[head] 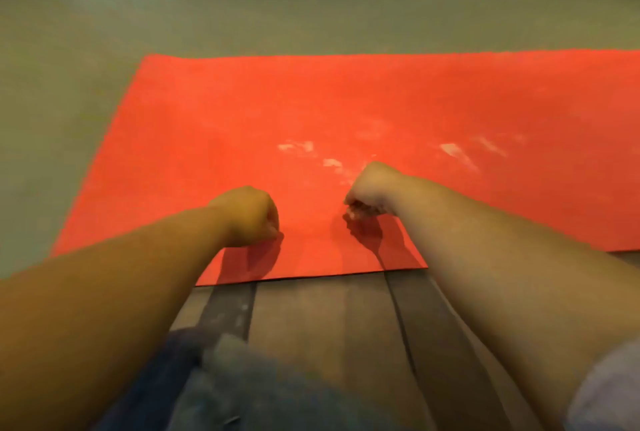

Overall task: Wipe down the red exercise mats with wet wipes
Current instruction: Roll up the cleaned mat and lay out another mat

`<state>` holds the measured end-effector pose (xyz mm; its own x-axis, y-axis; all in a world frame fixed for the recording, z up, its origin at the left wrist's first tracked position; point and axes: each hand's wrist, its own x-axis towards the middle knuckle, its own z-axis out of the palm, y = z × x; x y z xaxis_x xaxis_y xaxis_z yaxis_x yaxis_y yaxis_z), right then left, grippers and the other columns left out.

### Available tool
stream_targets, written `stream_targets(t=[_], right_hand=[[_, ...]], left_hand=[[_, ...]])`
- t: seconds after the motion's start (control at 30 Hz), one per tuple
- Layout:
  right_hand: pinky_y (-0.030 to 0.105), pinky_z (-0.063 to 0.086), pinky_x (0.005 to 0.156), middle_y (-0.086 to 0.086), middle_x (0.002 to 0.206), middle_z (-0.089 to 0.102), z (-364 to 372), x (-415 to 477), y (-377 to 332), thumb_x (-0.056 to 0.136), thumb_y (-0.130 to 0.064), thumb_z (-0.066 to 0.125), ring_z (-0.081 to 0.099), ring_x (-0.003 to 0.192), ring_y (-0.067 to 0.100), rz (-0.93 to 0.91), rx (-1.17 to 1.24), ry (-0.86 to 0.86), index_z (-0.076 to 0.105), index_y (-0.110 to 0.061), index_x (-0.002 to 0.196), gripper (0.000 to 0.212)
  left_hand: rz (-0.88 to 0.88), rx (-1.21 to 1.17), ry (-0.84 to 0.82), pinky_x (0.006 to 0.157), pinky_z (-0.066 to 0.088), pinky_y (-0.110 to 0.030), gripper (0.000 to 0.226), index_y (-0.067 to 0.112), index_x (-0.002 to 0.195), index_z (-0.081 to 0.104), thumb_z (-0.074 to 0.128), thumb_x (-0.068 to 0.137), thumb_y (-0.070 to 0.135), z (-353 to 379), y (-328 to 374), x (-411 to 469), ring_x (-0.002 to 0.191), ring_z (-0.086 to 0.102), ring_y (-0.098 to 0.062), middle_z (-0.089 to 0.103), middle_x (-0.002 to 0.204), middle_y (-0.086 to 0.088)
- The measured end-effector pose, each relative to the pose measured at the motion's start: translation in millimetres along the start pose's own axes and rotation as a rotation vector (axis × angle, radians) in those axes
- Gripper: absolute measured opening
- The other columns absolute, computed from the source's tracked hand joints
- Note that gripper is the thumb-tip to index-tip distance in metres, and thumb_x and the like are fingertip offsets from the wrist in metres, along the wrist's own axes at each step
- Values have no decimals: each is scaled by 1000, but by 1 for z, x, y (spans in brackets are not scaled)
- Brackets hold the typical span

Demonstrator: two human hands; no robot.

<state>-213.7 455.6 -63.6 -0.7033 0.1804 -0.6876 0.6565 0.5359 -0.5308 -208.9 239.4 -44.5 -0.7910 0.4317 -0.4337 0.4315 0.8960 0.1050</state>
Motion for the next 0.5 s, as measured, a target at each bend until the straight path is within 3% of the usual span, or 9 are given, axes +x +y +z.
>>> stream_targets(t=[0.13, 0.27, 0.37, 0.5], right_hand=[[31, 48, 52, 14, 65, 56, 74, -38, -67, 89, 0, 57, 53, 48, 19, -198, -94, -62, 54, -6, 65, 25], [21, 46, 39, 15, 63, 53, 142, -83, -118, 89, 4, 54, 51, 33, 11, -316, -155, -166, 52, -2, 65, 25], [19, 46, 40, 13, 65, 54, 189, -117, -158, 91, 2, 53, 53, 41, 12, -396, -196, -223, 53, 0, 69, 22], [19, 45, 43, 12, 64, 53, 258, -161, -198, 93, 2, 50, 51, 33, 7, -485, -242, -316, 51, -2, 68, 26]], left_hand=[[-174, -156, 92, 74, 47, -25, 16, 25, 93, 76, 66, 81, 23, 4, -87, -71, 94, 66, -17, 73, 100, 4], [-363, -247, 178, 84, 51, -30, 15, 24, 93, 76, 66, 81, 21, 17, -154, -145, 95, 65, -18, 73, 101, 3], [-486, -337, 241, 80, 46, -26, 17, 23, 98, 75, 66, 83, 23, 27, -190, -196, 94, 64, -19, 72, 104, 2], [-644, -359, 128, 77, 45, -29, 32, 23, 116, 66, 64, 85, 30, 46, -223, -256, 95, 59, -21, 66, 116, -1]])
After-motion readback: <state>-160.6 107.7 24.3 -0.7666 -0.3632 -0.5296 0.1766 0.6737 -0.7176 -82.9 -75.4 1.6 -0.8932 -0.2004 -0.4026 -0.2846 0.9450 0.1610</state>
